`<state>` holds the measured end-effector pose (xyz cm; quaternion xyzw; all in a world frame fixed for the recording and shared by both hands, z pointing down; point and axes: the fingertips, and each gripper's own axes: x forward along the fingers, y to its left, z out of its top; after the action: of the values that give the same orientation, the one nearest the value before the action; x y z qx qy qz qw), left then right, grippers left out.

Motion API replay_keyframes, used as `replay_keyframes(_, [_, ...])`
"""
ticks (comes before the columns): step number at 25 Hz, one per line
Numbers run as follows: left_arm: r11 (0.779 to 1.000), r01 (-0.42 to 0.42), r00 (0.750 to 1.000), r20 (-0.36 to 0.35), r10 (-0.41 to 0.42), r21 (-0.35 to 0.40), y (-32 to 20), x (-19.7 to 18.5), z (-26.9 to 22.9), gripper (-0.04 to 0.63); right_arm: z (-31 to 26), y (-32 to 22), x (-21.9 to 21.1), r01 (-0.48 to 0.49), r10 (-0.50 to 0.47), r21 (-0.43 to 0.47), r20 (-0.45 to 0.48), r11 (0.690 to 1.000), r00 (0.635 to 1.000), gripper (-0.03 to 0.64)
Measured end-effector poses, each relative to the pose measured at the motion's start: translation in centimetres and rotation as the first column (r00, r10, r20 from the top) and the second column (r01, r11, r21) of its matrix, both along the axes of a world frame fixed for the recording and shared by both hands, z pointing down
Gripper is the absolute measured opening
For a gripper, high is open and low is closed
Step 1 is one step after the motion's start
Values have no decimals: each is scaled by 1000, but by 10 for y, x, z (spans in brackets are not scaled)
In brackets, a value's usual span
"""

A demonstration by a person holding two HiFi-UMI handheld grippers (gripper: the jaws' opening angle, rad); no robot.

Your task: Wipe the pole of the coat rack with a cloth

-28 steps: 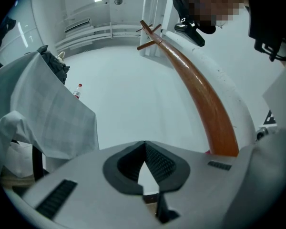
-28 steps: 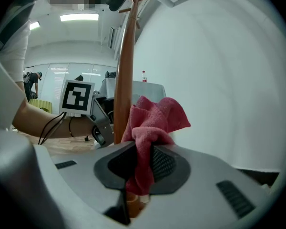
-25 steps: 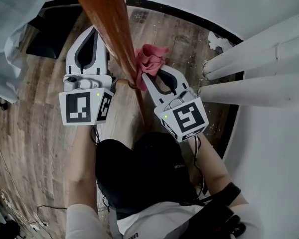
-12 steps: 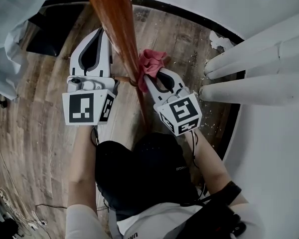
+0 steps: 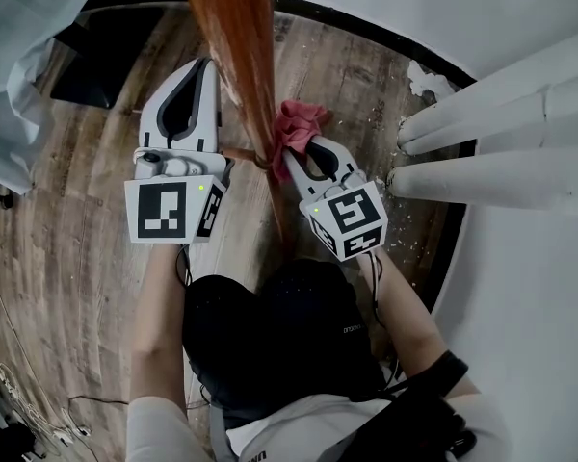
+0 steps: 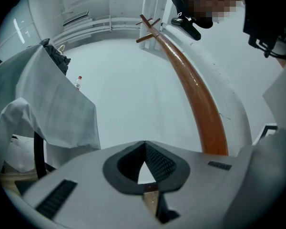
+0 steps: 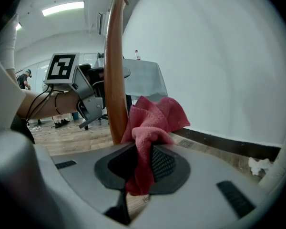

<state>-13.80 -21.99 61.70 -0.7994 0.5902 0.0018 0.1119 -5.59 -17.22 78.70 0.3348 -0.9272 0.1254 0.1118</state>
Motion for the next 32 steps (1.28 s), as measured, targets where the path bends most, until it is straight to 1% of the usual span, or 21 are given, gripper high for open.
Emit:
replay_keyframes(6, [1000,0,1000,13,0,-10,-1,-3,6,14,10,-1,-2,3,-3,-18,-6,1000,1000,74])
replay_keyframes(10, [1000,8,1000,-2,-8,-12,-1,-5,7,14,17,0,0,5,-5,-26,-18,1000,1000,74])
replay_keyframes(14, [1000,2,1000,-2,-2,-11,0,-6,4,14,8,-2,2,0,0,-3,-32,1000,999,74])
replay_keyframes(18, [1000,-3,1000,-3,3,-5,-2,-3,-5,14,-21,-13,11,-23,25,42,-27,999,999,73])
replay_keyframes(21, [999,-7,1000,-19,6,-31,-2,1,-13,14,-43,-22,21,-45,47,41,-32,998,998,74])
replay_keyframes(23, [999,-9,1000,-18,9,-50,0,1,-24,14,-63,-25,22,-52,53,36,-37,998,998,74])
replay_keyframes(26, [998,-9,1000,-15,8,-65,4,-2,-50,14,-99,-24,22,-51,52,30,-46,998,998,74])
replay_keyframes(32, [997,4,997,-73,-10,-74,8,-10,-126,14,-189,-23,26,-55,58,43,-76,998,995,74])
